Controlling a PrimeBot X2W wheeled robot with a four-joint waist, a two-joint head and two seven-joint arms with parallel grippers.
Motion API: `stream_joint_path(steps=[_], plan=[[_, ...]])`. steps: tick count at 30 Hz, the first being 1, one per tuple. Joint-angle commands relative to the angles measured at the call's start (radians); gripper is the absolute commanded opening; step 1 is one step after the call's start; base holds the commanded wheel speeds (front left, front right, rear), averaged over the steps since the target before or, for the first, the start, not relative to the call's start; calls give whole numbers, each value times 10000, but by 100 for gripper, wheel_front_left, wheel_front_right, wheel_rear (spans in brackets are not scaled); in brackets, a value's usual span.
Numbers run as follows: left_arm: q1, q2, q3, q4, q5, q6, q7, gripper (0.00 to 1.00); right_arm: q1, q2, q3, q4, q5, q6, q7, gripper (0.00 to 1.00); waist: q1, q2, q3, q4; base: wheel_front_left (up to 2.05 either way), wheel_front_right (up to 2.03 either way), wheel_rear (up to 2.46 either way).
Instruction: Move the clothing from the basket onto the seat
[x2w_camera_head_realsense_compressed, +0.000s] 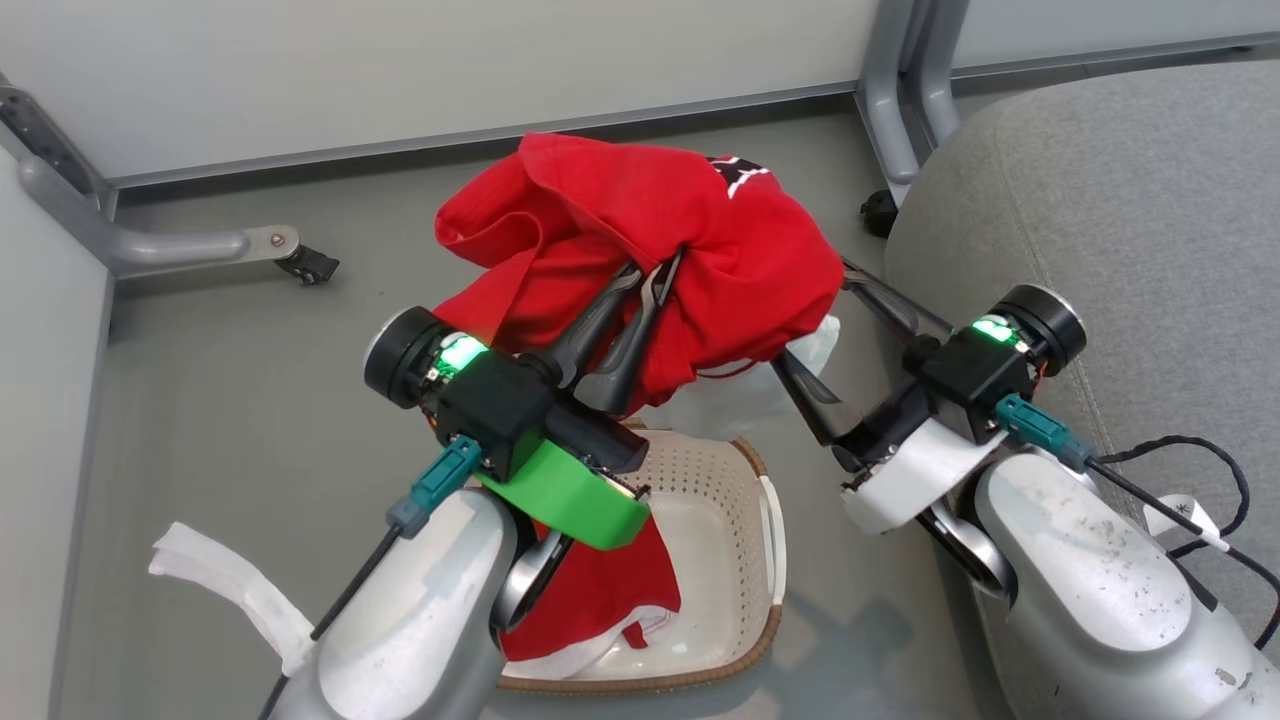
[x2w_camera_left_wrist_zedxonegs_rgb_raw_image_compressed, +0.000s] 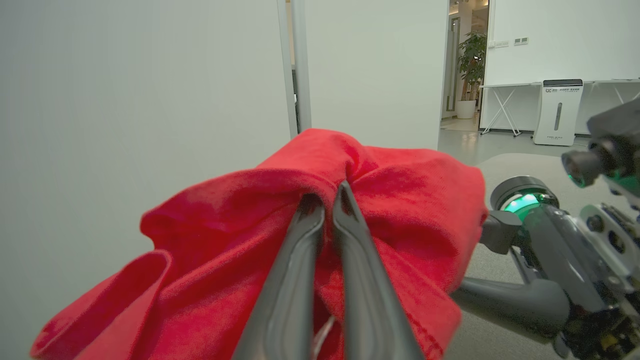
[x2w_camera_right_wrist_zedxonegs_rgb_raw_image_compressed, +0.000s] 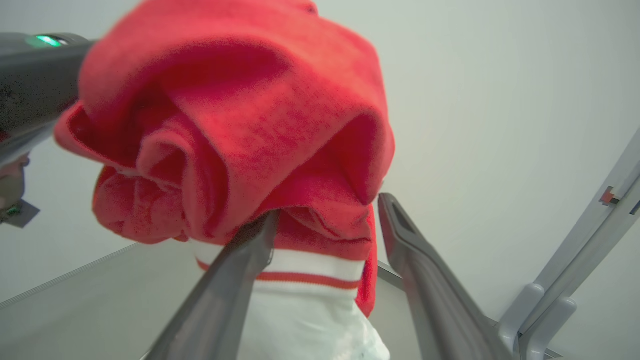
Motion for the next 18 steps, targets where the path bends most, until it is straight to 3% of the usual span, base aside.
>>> stream_joint_path(steps=[1, 7, 18], plan=[[-197, 28, -96, -59, 12, -42, -37, 0, -191, -198, 257, 117, 189, -5, -47, 100, 0, 0, 41, 88, 0, 0, 0], [-326, 38, -451, -163, -34, -42, -39, 0, -641, -687, 1297, 454, 1199, -5, -45, 100, 0, 0, 86, 258, 0, 0, 0], [-556, -26, -760, -483, -70, -43, -37, 0, -877, -815, 2096, 629, 2918, -5, -45, 100, 0, 0, 189, 527, 0, 0, 0]])
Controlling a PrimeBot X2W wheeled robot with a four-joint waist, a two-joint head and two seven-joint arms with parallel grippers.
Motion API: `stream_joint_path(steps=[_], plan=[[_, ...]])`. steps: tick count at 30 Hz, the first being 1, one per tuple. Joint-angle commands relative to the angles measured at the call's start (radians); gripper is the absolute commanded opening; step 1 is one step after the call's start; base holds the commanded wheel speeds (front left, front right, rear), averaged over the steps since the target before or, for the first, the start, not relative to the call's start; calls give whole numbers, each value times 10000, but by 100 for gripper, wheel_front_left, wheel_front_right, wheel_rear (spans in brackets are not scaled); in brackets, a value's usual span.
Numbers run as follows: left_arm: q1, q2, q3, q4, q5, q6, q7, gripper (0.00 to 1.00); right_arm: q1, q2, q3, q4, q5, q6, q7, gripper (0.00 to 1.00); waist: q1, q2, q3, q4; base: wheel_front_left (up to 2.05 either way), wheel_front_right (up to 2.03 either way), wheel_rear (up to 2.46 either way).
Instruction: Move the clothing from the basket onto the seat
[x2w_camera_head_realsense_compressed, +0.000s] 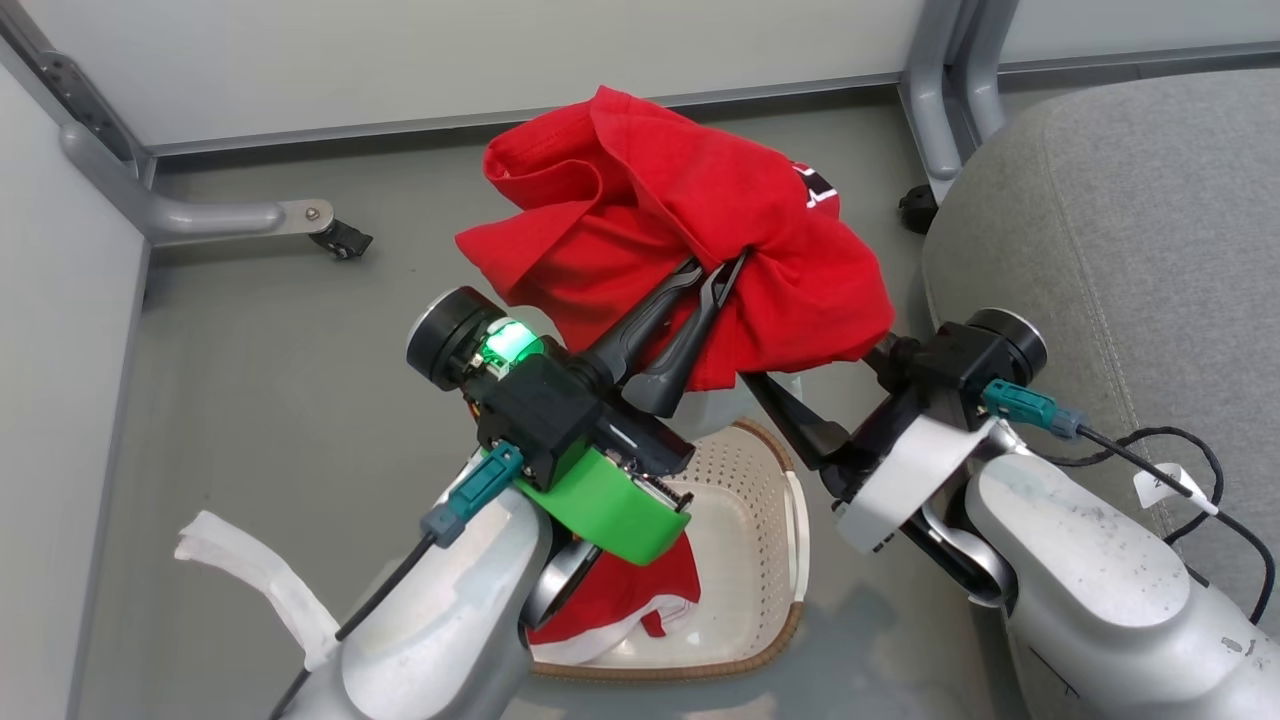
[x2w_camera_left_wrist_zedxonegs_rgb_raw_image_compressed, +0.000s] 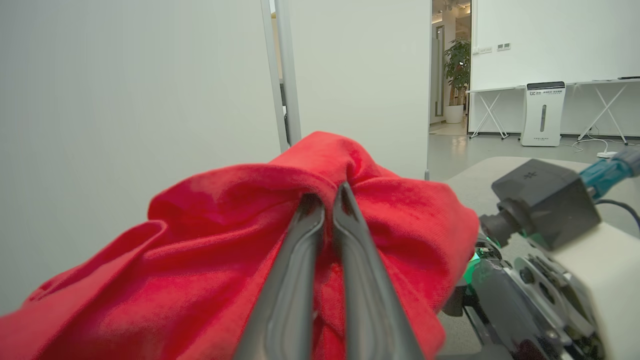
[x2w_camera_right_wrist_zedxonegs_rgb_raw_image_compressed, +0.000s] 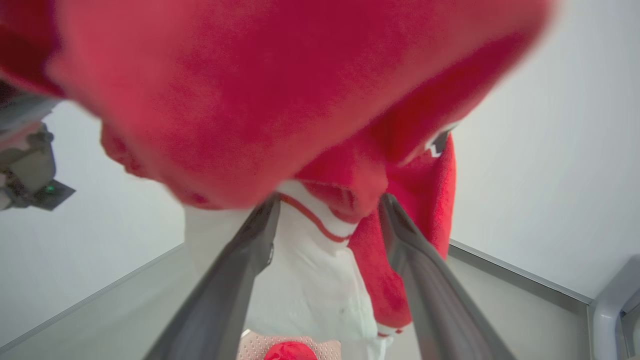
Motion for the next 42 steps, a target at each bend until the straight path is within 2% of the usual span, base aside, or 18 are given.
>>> stream_joint_path(steps=[1, 10, 16, 17, 18, 19, 37, 38, 39, 40, 42], plan=[[-172, 13, -24, -54, -36, -43, -41, 0, -99, -6, 61, -68, 95, -7, -45, 100, 0, 0, 29, 42, 0, 0, 0], [-211, 57, -229, 56, -84, -43, -39, 0, -104, 109, 447, -676, 821, -5, -47, 100, 0, 0, 138, 188, 0, 0, 0], [-270, 6, -240, -10, -64, -43, -39, 0, -6, 243, 360, -958, 1114, -7, -47, 100, 0, 0, 256, 219, 0, 0, 0], [-273, -4, -249, -31, -59, -43, -39, 0, 27, 282, 345, -973, 1097, -5, -47, 67, 0, 0, 274, 227, 0, 0, 0], [-286, -8, -253, -43, -54, -43, -39, 0, 70, 336, 326, -998, 1164, -5, -45, 4, 0, 0, 290, 233, 0, 0, 0], [-297, -9, -246, -52, -50, -43, -39, 0, 81, 347, 293, -1017, 1168, -5, -45, 0, 0, 0, 300, 236, 0, 0, 0], [-88, 72, 43, 183, 68, -43, -39, 0, 644, 402, -275, -1174, 927, -5, -47, 0, 0, 0, 225, -19, 0, 0, 0], [-80, 67, 83, 205, 88, -43, -39, 24, 651, 407, -335, -1173, 916, -5, -47, 0, 0, 0, 236, -23, 0, 0, 0], [-75, 59, 108, 213, 97, -43, -39, 57, 663, 408, -384, -1175, 915, -5, -47, 0, 0, 0, 242, -26, 0, 0, 0], [-57, 48, 142, 214, 137, -43, -39, 100, 687, 407, -446, -1172, 883, -5, -47, 0, 0, 0, 251, -28, 0, 0, 0], [-21, 32, 183, 237, 201, -43, -39, 100, 726, 415, -527, -1167, 847, -5, -47, 0, 0, 0, 273, -29, 0, 0, 0]])
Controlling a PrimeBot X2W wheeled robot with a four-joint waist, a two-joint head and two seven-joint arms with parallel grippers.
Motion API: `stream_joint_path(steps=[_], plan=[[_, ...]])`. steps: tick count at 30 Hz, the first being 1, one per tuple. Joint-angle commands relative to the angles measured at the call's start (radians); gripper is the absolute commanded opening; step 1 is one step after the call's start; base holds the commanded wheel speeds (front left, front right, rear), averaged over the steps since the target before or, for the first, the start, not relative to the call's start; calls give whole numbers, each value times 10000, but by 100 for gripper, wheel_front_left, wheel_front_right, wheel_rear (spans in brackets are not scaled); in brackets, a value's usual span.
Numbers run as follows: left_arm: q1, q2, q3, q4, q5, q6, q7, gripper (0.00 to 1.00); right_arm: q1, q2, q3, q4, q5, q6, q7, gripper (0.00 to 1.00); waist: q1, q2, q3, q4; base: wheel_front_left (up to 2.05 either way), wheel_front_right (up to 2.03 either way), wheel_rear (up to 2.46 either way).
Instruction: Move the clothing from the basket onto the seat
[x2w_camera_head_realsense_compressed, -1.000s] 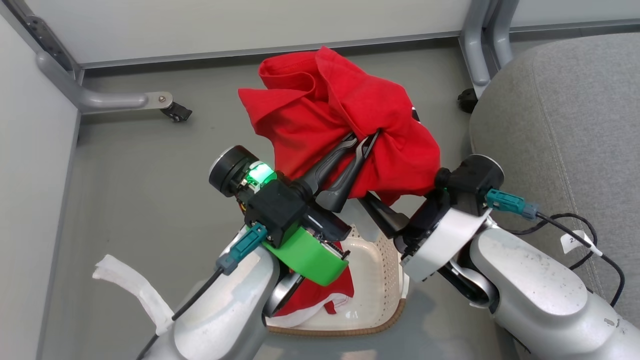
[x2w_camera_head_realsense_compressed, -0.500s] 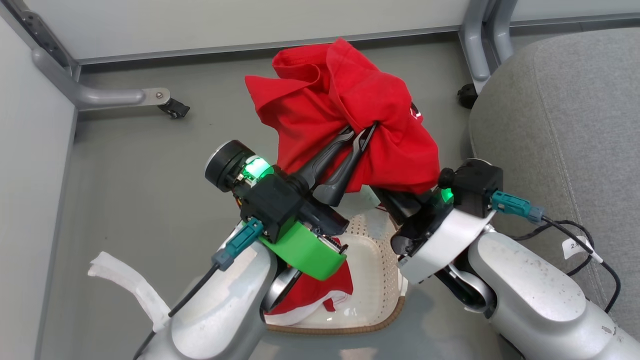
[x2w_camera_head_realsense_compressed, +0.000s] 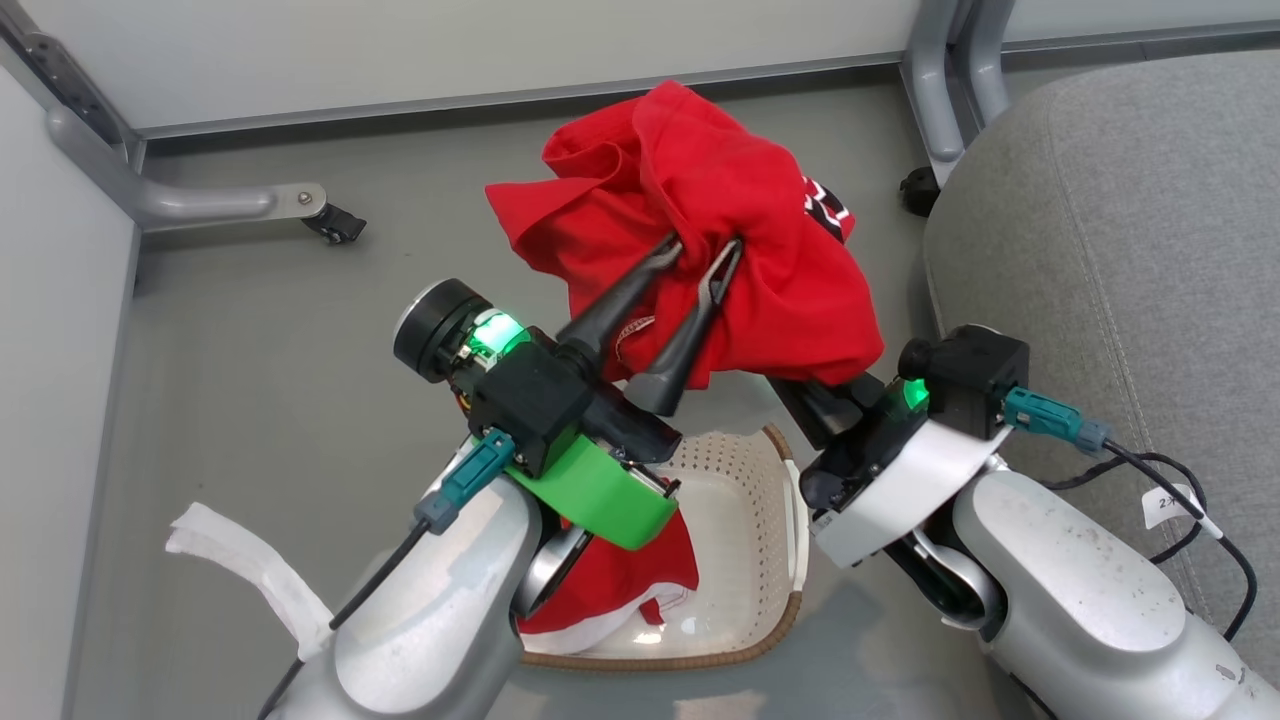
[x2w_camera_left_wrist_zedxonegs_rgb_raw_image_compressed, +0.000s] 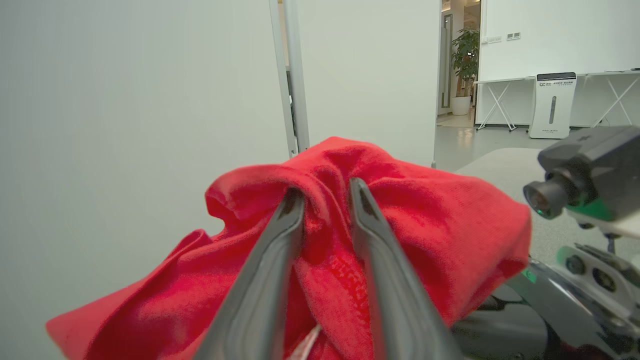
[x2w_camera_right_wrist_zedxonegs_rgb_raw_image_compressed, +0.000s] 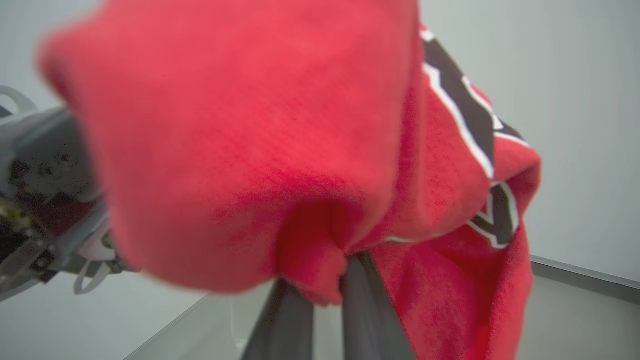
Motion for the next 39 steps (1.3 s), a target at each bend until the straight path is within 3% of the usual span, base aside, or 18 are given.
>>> stream_joint_path(steps=[1, 22, 39], plan=[[123, -9, 53, 21, 137, -43, -37, 100, 135, -17, -67, -18, -68, -3, -49, 0, 0, 0, 18, 0, 0, 0, 0], [234, 21, 287, 58, 359, -43, -37, 100, 408, 118, -570, -49, -359, -3, -49, 0, 0, 0, 79, -152, 0, 0, 0], [215, 222, 84, 310, 679, -43, -23, 100, 990, 482, -2134, -299, -1260, -3, -49, 0, 0, 0, 360, -1358, 0, 0, 0]])
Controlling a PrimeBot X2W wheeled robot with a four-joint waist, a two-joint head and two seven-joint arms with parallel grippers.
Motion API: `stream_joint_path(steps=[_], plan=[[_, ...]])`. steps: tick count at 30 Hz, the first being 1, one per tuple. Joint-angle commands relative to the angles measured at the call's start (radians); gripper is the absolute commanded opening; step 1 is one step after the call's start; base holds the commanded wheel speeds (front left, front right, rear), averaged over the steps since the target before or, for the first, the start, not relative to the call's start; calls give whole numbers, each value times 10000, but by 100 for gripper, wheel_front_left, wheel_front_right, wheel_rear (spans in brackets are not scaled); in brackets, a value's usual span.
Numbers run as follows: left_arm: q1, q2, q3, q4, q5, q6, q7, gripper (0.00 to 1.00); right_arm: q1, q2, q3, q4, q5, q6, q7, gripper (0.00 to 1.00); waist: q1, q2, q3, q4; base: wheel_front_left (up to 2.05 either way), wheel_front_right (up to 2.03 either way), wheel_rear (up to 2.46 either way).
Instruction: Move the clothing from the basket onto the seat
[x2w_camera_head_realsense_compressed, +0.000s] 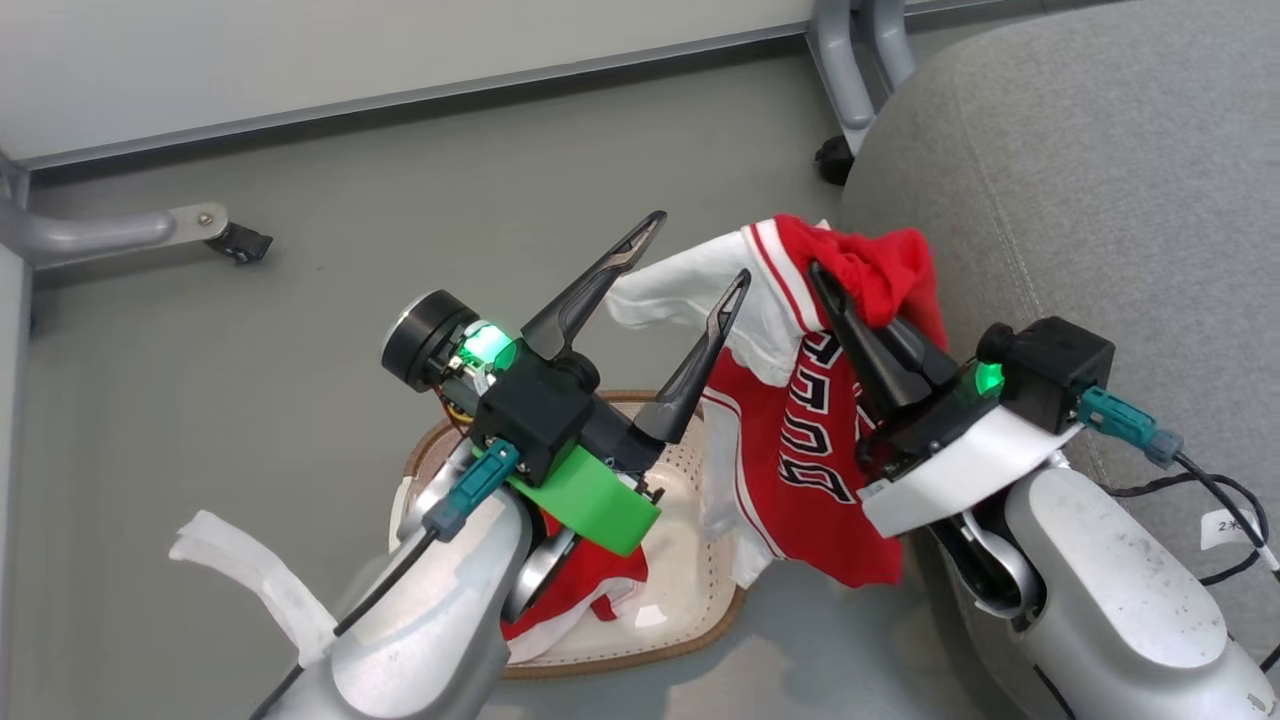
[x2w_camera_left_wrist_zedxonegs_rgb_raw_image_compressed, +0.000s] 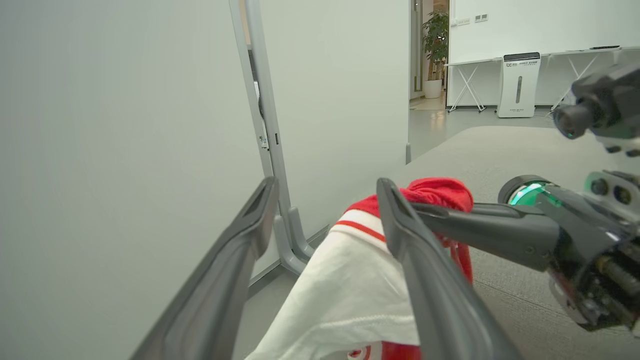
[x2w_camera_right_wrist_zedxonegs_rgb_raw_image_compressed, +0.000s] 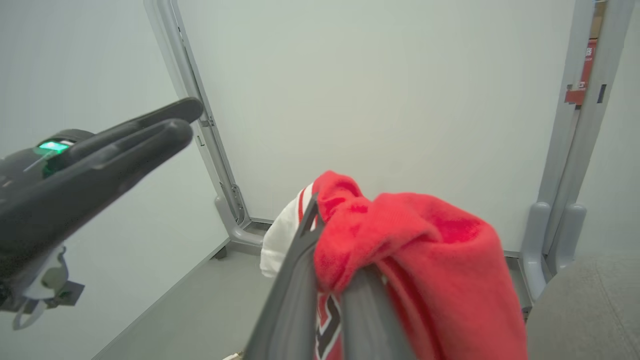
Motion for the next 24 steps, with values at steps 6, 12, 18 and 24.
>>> stream_joint_path(steps=[6, 12, 18, 24], plan=[[-119, 149, -166, 109, 149, -44, -3, 100, 390, 156, -862, -294, -351, -3, -49, 0, 0, 0, 352, -814, 0, 0, 0], [-311, 251, -350, 197, 162, -44, -3, 100, 582, 244, -1604, -509, -583, -3, -49, 0, 0, 0, 592, -1405, 0, 0, 0], [-444, 318, -513, 283, 146, -44, -3, 100, 733, 274, -2277, -676, -729, -3, -49, 0, 0, 0, 777, -1916, 0, 0, 0], [-567, 376, -642, 390, 159, -42, -3, 100, 876, 322, -2745, -765, -851, -3, -49, 0, 0, 0, 915, -2363, 0, 0, 0]])
